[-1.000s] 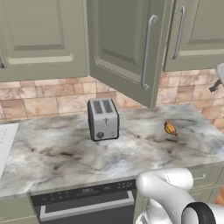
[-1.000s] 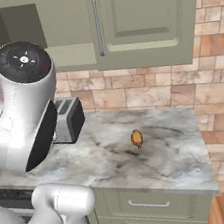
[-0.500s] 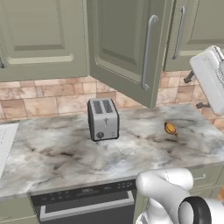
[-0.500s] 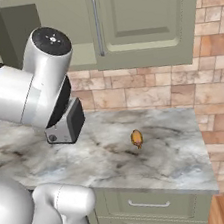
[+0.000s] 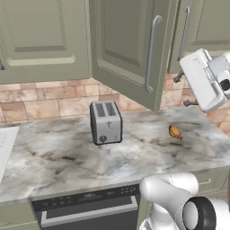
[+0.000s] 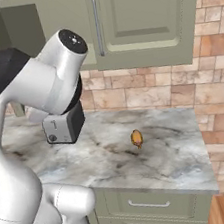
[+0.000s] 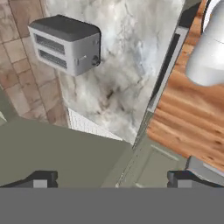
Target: Retrieve the tupperware from the cabinet, then place the raw meat into the tupperware to avoid contamination.
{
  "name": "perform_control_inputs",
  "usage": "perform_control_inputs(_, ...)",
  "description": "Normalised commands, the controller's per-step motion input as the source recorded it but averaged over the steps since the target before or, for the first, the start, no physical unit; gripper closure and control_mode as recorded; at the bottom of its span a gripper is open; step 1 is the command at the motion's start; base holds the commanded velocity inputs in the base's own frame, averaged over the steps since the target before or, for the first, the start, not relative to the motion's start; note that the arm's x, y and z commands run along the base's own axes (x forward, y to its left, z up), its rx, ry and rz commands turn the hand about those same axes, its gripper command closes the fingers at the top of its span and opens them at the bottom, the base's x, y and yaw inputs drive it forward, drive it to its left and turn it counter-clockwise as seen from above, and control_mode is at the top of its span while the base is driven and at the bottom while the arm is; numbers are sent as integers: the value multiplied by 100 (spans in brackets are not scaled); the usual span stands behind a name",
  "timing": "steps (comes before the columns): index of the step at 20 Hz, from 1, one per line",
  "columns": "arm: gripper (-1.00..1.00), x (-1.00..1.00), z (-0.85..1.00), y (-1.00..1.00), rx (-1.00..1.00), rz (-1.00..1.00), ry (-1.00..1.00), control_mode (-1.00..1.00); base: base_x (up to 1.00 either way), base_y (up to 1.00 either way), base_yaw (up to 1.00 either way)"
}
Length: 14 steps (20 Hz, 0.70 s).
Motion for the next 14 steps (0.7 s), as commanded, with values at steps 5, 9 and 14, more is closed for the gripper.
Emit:
perform_control_inputs(5,-100,6,-1,47,16,7,11,-100,0,0,0)
perform_control_inputs(9,-100,0,0,56,13,10,11,-100,0,0,0)
perform_control_inputs(14,-100,-11,0,56,13,13,12,-100,0,0,0)
